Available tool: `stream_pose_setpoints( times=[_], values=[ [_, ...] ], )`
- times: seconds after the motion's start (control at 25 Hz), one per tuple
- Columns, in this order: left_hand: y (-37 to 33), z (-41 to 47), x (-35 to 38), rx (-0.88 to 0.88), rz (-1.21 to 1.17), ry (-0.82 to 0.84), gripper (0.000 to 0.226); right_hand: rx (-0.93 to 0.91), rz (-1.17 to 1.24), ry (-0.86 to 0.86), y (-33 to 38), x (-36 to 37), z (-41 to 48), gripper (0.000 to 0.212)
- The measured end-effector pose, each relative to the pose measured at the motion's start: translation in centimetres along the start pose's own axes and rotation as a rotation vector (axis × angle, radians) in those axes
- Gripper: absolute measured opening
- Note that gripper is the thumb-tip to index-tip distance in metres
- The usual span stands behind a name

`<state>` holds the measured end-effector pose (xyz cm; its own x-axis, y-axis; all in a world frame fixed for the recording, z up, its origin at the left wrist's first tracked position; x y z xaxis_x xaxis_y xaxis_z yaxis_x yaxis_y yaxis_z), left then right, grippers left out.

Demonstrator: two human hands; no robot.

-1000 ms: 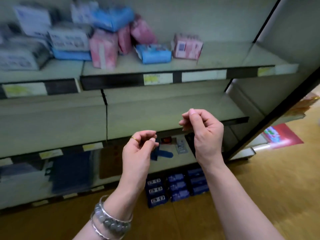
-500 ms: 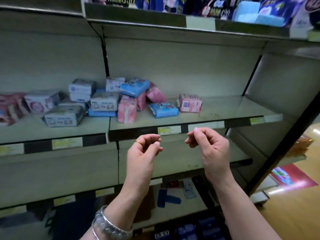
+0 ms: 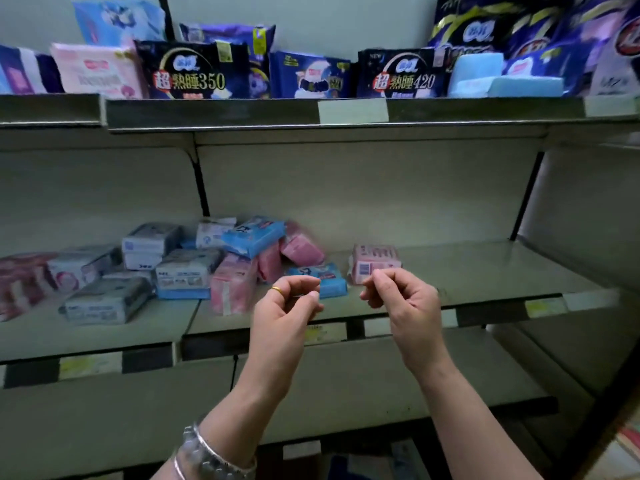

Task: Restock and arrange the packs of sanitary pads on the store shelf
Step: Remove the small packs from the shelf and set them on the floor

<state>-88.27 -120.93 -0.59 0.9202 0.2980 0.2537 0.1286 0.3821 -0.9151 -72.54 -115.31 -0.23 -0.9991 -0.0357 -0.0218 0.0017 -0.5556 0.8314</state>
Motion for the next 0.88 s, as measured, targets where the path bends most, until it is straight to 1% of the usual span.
stream_pose_setpoints(
  times=[0.16,0.32,0.4,0.44,0.48,0.56,0.64,0.76,0.88],
  values=[
    [2.5,1.4,2.2,-0.041,0.035,-0.045,0.016,0.067,-0.006,0.02,-3.7,-1.8,2.8,0.027],
    [3.9,3.1,3.1,-0.083,0.054,-0.069,0.021,0.175,-0.122,0.0,-7.8,-2.1,5.3,0.021],
    [4.4,4.3,3.3,-0.081,0.044,-0.076,0.026,0.209,-0.251,0.034,-9.3,-2.0,6.4,0.017],
    [4.8,5.1,3.4,-0.079,0.03,-0.08,0.027,0.212,-0.353,0.065,-9.9,-1.9,7.1,0.01],
    [5.3,5.9,3.5,-0.084,0.012,-0.081,0.027,0.199,-0.484,0.088,-10.6,-1.9,7.8,0.012],
    [6.2,7.6,3.7,-0.1,-0.005,-0.072,0.025,0.194,-0.699,0.136,-12.3,-2.1,9.7,0.037],
    [6.4,9.5,4.1,-0.095,-0.02,-0.051,0.024,0.227,-0.818,0.234,-14.1,-2.1,11.9,0.053],
    [6.2,11.8,4.6,-0.071,-0.03,0.002,0.022,0.273,-0.993,0.366,-16.3,-1.4,15.5,0.066],
    [7.1,13.7,4.5,-0.099,-0.027,0.03,0.021,0.335,-1.167,0.44,-18.2,0.1,18.1,0.07]
  ],
)
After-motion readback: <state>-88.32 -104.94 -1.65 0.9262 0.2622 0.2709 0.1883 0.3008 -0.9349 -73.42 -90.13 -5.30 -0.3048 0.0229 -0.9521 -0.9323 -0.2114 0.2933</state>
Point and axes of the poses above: each hand's wrist, its own z-axis towards the middle knuckle, its own x-axis out of the palm, y = z × x, the point moved 7 cm from there along z, towards the middle knuckle, and after that the axes turned 8 degrees about -z, right-handed, at the moved point
